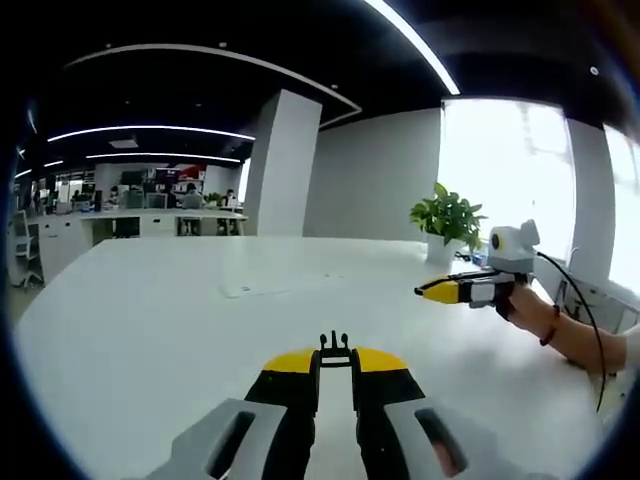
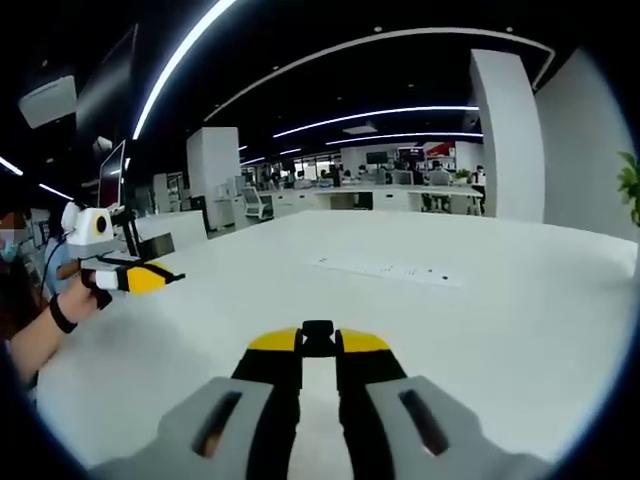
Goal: Snap the two parts of the plastic buckle together until the buckle closes and remains connected.
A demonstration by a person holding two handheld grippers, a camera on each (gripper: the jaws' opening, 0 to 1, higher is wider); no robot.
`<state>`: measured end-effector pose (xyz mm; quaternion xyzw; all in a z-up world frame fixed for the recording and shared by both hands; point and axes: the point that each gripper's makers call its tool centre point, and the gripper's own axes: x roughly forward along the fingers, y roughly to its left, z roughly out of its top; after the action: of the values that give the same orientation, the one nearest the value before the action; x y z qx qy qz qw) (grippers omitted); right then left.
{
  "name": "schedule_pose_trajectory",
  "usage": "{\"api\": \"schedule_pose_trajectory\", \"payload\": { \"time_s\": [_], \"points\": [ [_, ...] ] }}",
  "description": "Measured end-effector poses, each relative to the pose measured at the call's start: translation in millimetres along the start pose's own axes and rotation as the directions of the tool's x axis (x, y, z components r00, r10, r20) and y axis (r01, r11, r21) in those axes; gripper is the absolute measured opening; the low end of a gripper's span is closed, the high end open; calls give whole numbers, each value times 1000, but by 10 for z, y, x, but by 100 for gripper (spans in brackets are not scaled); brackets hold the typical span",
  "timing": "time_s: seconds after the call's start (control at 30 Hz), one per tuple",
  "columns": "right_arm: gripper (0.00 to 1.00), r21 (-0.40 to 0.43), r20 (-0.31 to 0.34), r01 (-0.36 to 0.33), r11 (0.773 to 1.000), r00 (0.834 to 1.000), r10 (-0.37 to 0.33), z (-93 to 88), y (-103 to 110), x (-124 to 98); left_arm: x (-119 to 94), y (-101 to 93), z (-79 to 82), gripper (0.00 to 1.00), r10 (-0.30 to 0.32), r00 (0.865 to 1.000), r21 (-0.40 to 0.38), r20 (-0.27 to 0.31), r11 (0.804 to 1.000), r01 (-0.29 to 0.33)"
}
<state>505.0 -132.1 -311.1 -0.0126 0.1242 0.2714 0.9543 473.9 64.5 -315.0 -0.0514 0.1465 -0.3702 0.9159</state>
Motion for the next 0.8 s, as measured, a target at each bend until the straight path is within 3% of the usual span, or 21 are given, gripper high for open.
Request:
{"api": "schedule_pose_trajectory", "payload": {
  "time_s": [0.2,0.43,0.8],
  "points": [
    [11,-15,-12,4,1000,1000,-4,-89,40,-73,-45,-52,-32,11,-7,1000,-3,2,1000,7],
    [11,-23,-8,-6,1000,1000,6,-116,113,-154,-93,-120,-119,11,17,1000,48,-25,999,-15],
    [11,-61,-36,-1,998,999,-1,-231,176,-324,-240,-173,-244,11,8,999,26,-40,1000,-7]
  ]
}}
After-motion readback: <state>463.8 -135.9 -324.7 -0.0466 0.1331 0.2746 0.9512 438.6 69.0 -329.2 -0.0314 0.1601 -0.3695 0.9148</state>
